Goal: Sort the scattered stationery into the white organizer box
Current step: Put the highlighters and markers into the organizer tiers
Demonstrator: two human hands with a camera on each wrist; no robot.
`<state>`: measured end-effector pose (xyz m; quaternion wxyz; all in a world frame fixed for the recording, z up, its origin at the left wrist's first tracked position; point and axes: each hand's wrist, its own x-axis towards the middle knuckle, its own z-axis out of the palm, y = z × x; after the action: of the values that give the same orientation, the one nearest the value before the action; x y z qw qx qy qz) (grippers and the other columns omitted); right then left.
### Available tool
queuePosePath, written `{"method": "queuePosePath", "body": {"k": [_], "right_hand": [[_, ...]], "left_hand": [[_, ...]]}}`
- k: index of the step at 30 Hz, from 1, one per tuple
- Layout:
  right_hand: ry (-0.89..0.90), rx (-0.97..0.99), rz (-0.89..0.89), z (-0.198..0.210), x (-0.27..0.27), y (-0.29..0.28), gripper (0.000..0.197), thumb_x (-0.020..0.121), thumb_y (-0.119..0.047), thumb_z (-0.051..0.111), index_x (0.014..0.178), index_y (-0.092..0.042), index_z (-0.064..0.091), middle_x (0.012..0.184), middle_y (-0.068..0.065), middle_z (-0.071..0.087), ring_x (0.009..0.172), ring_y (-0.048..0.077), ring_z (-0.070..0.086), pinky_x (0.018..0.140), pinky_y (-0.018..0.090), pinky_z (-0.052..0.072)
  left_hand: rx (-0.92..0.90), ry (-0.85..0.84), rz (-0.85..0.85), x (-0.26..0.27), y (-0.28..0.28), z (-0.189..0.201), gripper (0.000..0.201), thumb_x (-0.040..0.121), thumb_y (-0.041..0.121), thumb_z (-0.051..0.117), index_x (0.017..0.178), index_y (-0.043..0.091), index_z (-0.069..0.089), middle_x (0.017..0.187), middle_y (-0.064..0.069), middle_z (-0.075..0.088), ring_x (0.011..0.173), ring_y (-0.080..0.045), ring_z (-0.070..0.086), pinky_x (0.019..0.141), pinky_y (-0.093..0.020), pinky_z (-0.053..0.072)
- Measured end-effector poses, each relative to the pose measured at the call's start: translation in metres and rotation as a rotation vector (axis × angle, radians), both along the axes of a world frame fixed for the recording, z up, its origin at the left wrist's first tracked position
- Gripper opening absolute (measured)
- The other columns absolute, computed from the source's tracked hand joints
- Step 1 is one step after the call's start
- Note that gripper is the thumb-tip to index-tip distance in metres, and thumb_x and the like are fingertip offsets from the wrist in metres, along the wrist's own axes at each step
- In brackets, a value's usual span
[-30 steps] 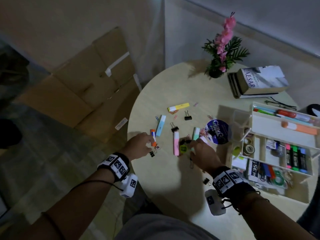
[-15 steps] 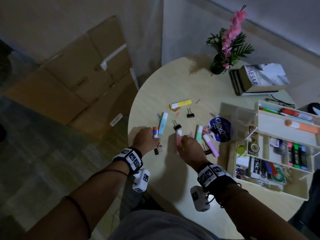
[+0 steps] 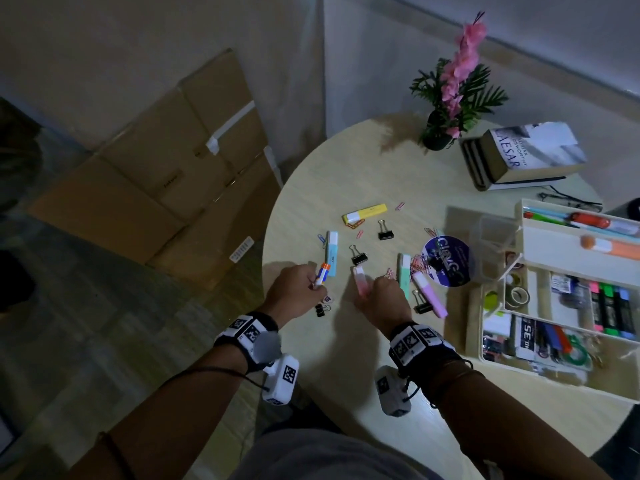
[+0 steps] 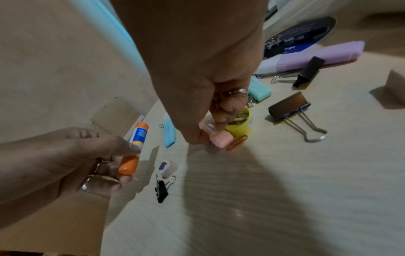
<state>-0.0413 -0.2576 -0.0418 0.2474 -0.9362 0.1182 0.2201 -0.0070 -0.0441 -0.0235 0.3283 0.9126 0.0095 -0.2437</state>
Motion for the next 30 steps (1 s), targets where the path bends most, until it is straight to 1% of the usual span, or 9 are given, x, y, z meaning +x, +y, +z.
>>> {"method": "queuePosePath", "body": {"k": [5,8,11,14,18,23,25,28,30], "right_hand": [[-0.048,0.161,-0.084,0.018,-0.016,-0.02,0.028,0.086,-0.033,0.072,0.071,-0.01,0.069,0.065,0.002,0.072,0.06,0.019,0.07,0.062,0.033,0.062],[-0.118,0.218,-0.139,0.041,-0.038,-0.054,0.032,0.079,-0.036,0.078,0.061,-0.015,0.061,0.055,-0.003,0.062,0.052,0.008,0.06,0.055,0.027,0.053],[-0.226,0.265,-0.226,0.065,-0.071,-0.106,0.034,0.074,-0.042,0.081,0.064,-0.016,0.062,0.055,0.0,0.062,0.048,0.008,0.055,0.052,0.031,0.045],[-0.295,0.243,-0.247,0.095,-0.107,-0.164,0.021,0.079,-0.03,0.085,0.075,-0.017,0.069,0.057,-0.003,0.061,0.049,0.004,0.05,0.052,0.029,0.041],[-0.466,0.144,-0.32,0.126,-0.15,-0.242,0.021,0.079,-0.024,0.091,0.078,-0.026,0.07,0.068,-0.005,0.063,0.061,0.012,0.06,0.056,0.035,0.05],[-0.553,0.183,-0.53,0.138,-0.186,-0.307,0.015,0.082,-0.029,0.089,0.081,-0.029,0.074,0.075,-0.016,0.072,0.063,0.008,0.069,0.058,0.023,0.056],[-0.551,0.179,-0.543,0.135,-0.195,-0.321,0.014,0.084,-0.035,0.085,0.082,-0.028,0.074,0.075,-0.016,0.074,0.065,0.007,0.071,0.061,0.026,0.059],[-0.562,0.211,-0.526,0.128,-0.199,-0.328,0.013,0.086,-0.04,0.081,0.089,-0.029,0.074,0.076,-0.014,0.074,0.066,0.009,0.07,0.062,0.031,0.059],[-0.572,0.246,-0.51,0.127,-0.194,-0.33,0.014,0.089,-0.035,0.081,0.1,-0.027,0.076,0.078,-0.011,0.074,0.068,0.01,0.069,0.062,0.033,0.058]], "left_hand": [[-0.078,-0.088,-0.096,-0.005,-0.021,0.018,0.011,0.083,0.028,0.074,0.084,0.024,0.064,0.074,0.008,0.068,0.065,-0.007,0.066,0.058,-0.023,0.05],[-0.122,-0.133,-0.197,-0.009,-0.045,0.028,0.008,0.083,0.029,0.072,0.088,0.028,0.065,0.079,0.009,0.068,0.07,-0.007,0.066,0.063,-0.026,0.052],[-0.208,-0.17,-0.322,-0.018,-0.081,0.032,0.011,0.082,0.025,0.072,0.087,0.034,0.068,0.079,0.009,0.066,0.066,-0.001,0.059,0.065,-0.028,0.052],[-0.299,-0.2,-0.465,-0.031,-0.127,0.041,0.008,0.086,0.022,0.074,0.094,0.023,0.074,0.081,0.008,0.065,0.068,-0.003,0.058,0.063,-0.03,0.05],[-0.317,-0.202,-0.661,-0.052,-0.195,0.051,0.016,0.092,0.03,0.074,0.107,0.024,0.073,0.089,0.009,0.068,0.074,-0.005,0.058,0.065,-0.031,0.05],[-0.167,-0.168,-0.808,-0.08,-0.268,0.058,0.02,0.094,0.035,0.074,0.111,0.025,0.071,0.099,0.002,0.074,0.088,-0.02,0.067,0.066,-0.031,0.047],[-0.05,-0.172,-0.851,-0.089,-0.289,0.057,0.016,0.095,0.034,0.071,0.109,0.025,0.072,0.099,0.001,0.075,0.092,-0.025,0.069,0.073,-0.035,0.053],[0.199,-0.193,-0.939,-0.097,-0.308,0.061,0.018,0.099,0.017,0.062,0.113,0.018,0.073,0.107,-0.01,0.073,0.105,-0.035,0.066,0.082,-0.039,0.053],[0.348,-0.25,-1.003,-0.104,-0.318,0.068,0.026,0.099,0.003,0.053,0.113,0.011,0.072,0.11,-0.016,0.071,0.109,-0.037,0.064,0.075,-0.036,0.041]]}}
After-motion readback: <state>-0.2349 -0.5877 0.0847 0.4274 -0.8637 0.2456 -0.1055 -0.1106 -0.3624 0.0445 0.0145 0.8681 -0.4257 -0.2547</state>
